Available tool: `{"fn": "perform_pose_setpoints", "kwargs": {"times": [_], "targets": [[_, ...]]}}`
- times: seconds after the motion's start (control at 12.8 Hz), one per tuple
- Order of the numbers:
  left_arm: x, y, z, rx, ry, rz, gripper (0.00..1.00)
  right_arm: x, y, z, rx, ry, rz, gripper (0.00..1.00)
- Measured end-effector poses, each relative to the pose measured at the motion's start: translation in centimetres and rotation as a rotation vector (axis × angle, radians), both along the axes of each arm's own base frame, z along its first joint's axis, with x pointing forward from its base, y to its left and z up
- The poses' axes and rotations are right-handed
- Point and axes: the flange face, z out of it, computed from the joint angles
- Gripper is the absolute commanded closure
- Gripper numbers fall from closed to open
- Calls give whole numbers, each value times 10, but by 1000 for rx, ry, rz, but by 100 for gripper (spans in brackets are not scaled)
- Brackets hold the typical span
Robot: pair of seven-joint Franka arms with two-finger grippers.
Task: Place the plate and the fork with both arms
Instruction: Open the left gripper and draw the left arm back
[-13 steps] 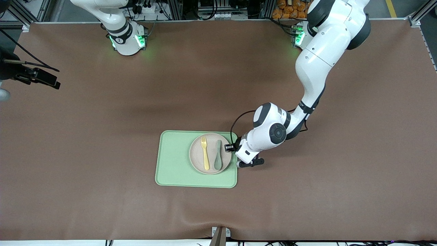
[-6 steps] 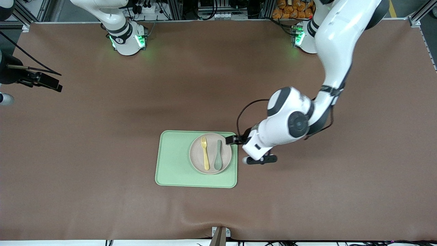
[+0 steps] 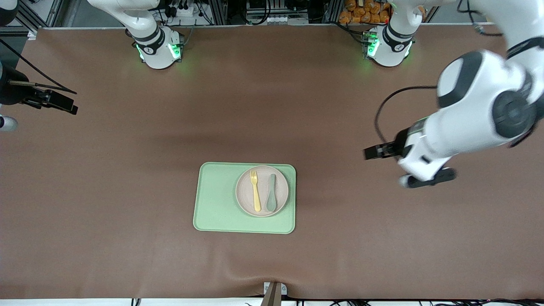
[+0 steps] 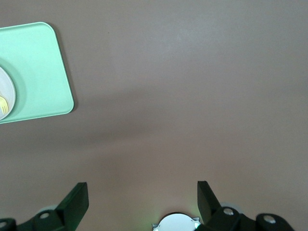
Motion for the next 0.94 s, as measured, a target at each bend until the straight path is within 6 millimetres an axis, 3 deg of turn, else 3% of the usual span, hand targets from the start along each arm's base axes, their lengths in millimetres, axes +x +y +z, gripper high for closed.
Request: {"fn": "perform_pose_setpoints", "kwargs": {"times": [0.23, 0.47, 0.62, 0.94], "targets": [[-21, 66, 47, 35, 3, -11, 0, 3, 1, -7, 1, 12, 2, 0], [-32, 113, 73, 37, -28, -29, 0, 4, 1, -7, 1, 13, 2, 0], [-38, 121, 82, 41, -41, -29, 0, 5, 1, -10, 1, 18, 2, 0], [-45, 118, 88, 43, -54, -70, 0, 26, 12, -38, 43, 21, 11, 0]]}}
